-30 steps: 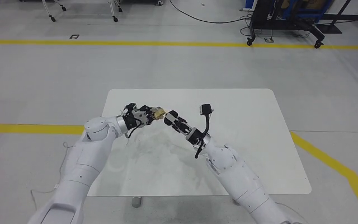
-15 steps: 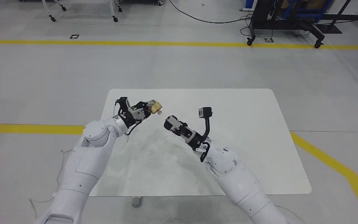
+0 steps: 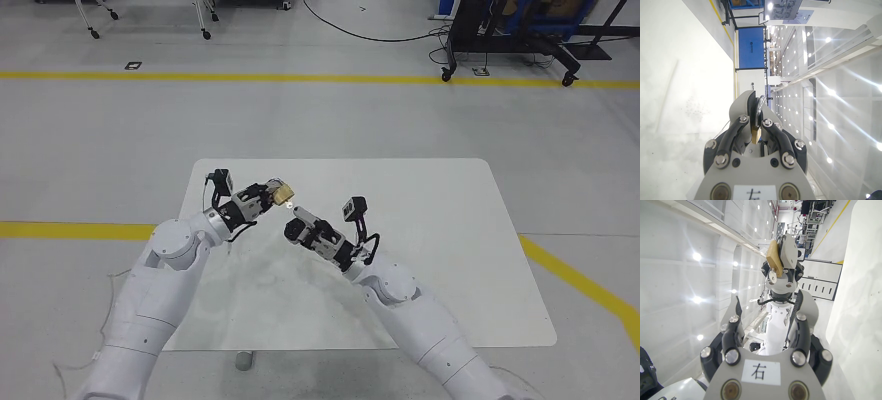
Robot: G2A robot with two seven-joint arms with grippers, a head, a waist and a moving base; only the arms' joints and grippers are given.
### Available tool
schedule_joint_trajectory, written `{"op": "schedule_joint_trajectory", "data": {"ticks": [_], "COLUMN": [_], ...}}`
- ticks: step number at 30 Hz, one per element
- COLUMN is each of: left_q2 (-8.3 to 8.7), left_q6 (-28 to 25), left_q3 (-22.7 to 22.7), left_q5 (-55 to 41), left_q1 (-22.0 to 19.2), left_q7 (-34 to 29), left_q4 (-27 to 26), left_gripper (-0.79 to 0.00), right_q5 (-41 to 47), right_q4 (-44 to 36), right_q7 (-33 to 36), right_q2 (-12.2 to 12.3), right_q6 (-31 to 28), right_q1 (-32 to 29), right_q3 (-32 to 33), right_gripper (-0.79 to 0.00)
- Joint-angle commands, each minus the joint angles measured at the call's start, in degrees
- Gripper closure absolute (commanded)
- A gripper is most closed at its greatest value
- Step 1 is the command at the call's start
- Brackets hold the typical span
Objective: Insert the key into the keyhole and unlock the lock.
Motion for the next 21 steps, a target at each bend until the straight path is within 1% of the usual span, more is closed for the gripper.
{"op": "schedule_joint_trajectory", "data": {"ticks": [1, 3, 5, 6, 9, 11, 13, 14, 16, 17, 21], "left_q2": [0.11, 0.12, 0.15, 0.15, 0.17, 0.18, 0.18, 0.18, 0.17, 0.17, 0.16], "left_q6": [-0.8, -1.2, -1.5, -1.5, -1.6, -1.5, -1.6, -1.6, -1.6, -1.6, -1.5], "left_q3": [0.2, 0.4, 0.6, 0.7, 0.8, 0.8, 0.9, 0.9, 0.9, 0.9, 0.7], "left_q5": [2.6, 4.0, 5.4, 5.7, 6.5, 6.7, 7.0, 7.2, 7.4, 7.4, 7.3], "left_q1": [0.1, 0.4, 0.6, 0.8, 0.9, 1.0, 0.9, 0.9, 0.9, 0.9, 0.8], "left_q7": [0.9, 1.5, 2.3, 2.3, 2.6, 2.6, 2.4, 2.5, 2.5, 2.5, 2.6], "left_q4": [-0.5, -1.2, -1.8, -2.0, -2.3, -2.4, -2.5, -2.4, -2.4, -2.4, -2.2], "left_gripper": [0.0, 0.0, 0.0, 0.0, 0.0, 0.0, 0.0, 0.0, 0.0, 0.0, 0.0], "right_q5": [-0.6, -2.7, -4.5, -5.5, -7.2, -7.4, -7.4, -7.2, -7.0, -7.0, -7.1], "right_q4": [0.7, 1.3, 1.4, 1.6, 1.8, 2.0, 2.2, 2.4, 2.6, 2.7, 2.7], "right_q7": [-0.6, -2.2, -3.7, -4.6, -6.5, -6.8, -6.9, -6.9, -6.9, -6.9, -6.8], "right_q2": [-0.1, -0.2, -0.3, -0.3, -0.5, -0.6, -0.7, -0.8, -0.9, -0.9, -1.0], "right_q6": [-0.1, -0.1, 0.2, 0.3, 0.4, 0.5, 0.5, 0.6, 0.5, 0.5, 0.5], "right_q1": [0.4, 0.8, 1.0, 1.1, 1.4, 1.5, 1.7, 1.8, 2.0, 2.0, 2.1], "right_q3": [-0.1, -0.2, -0.5, -0.6, -0.7, -0.9, -0.9, -0.9, -0.9, -0.9, -0.7], "right_gripper": [-0.08, -0.058, -0.003, -0.003, -0.043, -0.043, -0.068, -0.089, -0.179, -0.197, -0.16]}}
